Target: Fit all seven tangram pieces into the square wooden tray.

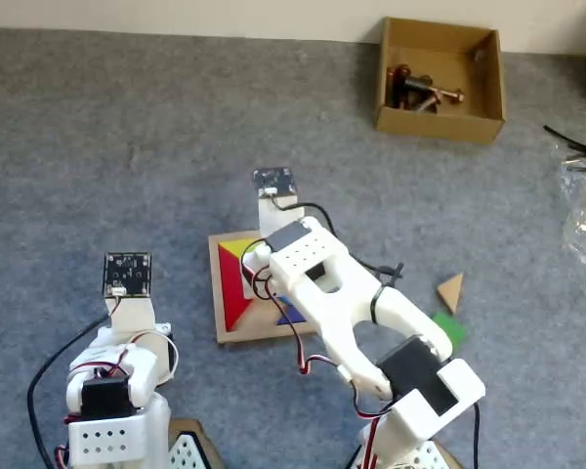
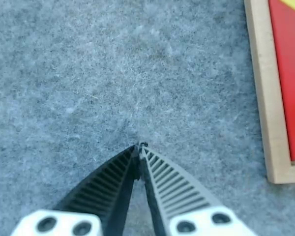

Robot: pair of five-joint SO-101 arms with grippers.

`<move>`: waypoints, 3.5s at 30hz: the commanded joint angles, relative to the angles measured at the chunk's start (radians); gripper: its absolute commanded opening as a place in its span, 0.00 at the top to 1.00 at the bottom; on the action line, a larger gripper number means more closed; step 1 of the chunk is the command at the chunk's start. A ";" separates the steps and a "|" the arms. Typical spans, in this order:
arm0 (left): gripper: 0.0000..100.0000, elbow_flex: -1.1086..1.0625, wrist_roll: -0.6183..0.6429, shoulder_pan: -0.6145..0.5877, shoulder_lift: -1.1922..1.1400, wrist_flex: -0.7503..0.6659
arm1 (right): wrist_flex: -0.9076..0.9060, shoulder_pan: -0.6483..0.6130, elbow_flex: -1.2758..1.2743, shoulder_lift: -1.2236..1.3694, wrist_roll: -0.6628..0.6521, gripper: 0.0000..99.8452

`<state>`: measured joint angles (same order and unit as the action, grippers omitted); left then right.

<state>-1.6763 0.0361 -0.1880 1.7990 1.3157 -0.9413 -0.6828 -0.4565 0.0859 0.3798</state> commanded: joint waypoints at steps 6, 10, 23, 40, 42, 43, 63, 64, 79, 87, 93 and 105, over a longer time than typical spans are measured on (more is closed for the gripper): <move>1.00 -0.021 0.002 -0.008 -0.007 0.008 | 0.004 -0.002 0.005 -0.021 -0.040 0.85; 1.00 -0.021 0.002 -0.008 -0.007 0.008 | 0.004 -0.002 0.007 -0.022 -0.078 0.85; 1.00 -0.021 0.002 -0.008 -0.007 0.008 | 0.002 0.015 0.065 -0.021 -0.081 0.85; 1.00 -0.021 0.002 -0.008 -0.007 0.008 | 0.002 0.071 0.065 -0.019 -0.083 0.85; 1.00 -0.021 0.002 -0.008 -0.007 0.008 | 0.002 0.070 0.065 -0.018 -0.083 0.85; 1.00 -0.021 0.002 -0.008 -0.007 0.008 | 0.002 0.068 0.065 -0.016 -0.083 0.85; 1.00 -0.021 0.002 -0.008 -0.007 0.008 | 0.004 0.064 0.065 -0.021 -0.084 0.76; 1.00 -0.021 0.002 -0.008 -0.007 0.008 | 0.004 0.064 0.065 -0.021 -0.084 0.76; 1.00 -0.021 0.002 -0.008 -0.007 0.008 | 0.004 -0.031 0.065 -0.022 -0.084 0.76; 1.00 -0.021 0.002 -0.008 -0.007 0.008 | 0.004 -0.035 0.065 -0.024 -0.084 0.76; 1.00 -0.021 0.002 -0.008 -0.007 0.008 | 0.004 -0.028 0.065 -0.025 -0.095 0.76; 1.00 -0.021 0.002 -0.008 -0.007 0.008 | 0.004 -0.030 -0.025 -0.257 -0.186 0.76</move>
<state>-1.6763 0.0361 -0.1880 1.7990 1.3157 -0.9490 -0.6981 -0.4718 -0.0936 0.2048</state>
